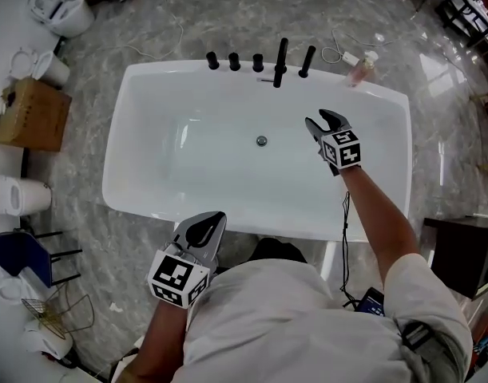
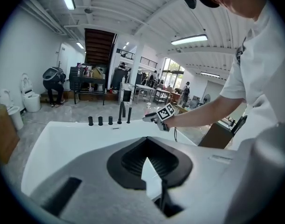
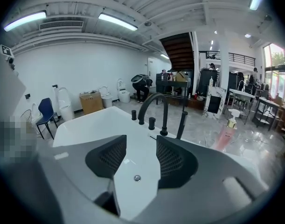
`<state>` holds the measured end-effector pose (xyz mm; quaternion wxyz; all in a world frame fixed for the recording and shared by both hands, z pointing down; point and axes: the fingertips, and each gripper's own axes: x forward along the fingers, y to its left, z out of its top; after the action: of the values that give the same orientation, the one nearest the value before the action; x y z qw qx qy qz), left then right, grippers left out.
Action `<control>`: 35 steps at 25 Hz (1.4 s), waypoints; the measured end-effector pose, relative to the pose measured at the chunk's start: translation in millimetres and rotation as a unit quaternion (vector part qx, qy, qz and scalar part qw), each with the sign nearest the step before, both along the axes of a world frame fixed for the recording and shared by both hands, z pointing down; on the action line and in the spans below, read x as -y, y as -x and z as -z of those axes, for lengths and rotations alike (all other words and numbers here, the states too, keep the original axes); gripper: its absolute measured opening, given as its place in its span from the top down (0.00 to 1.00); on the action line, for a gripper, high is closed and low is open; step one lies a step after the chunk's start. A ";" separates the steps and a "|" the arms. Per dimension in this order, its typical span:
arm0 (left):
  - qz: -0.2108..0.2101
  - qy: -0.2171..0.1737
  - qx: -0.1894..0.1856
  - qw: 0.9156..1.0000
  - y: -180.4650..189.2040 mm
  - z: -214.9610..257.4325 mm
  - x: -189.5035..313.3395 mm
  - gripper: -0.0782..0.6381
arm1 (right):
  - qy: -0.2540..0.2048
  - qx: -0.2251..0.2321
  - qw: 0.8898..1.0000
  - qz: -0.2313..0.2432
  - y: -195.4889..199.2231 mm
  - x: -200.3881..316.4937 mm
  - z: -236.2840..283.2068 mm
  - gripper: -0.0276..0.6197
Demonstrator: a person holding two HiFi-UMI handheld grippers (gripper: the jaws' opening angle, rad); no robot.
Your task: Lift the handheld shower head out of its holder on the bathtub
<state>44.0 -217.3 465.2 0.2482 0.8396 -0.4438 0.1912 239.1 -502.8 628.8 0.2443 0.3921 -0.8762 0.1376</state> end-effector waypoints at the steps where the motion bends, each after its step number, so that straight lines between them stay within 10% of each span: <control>1: 0.003 0.004 0.000 1.000 0.3 -1.9 3.2 0.88 | -0.001 -0.002 1.000 -0.002 -0.5 12.9 -2.6 0.62; 35: 0.018 0.127 -0.002 0.992 -15.1 -103.6 69.1 0.88 | 0.057 -0.026 0.994 -0.095 -13.6 289.1 -147.0 0.57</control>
<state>59.1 -286.4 568.7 0.3572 0.7937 -0.4301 0.2398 252.7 -792.0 775.9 0.2744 0.4622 -0.8193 0.1993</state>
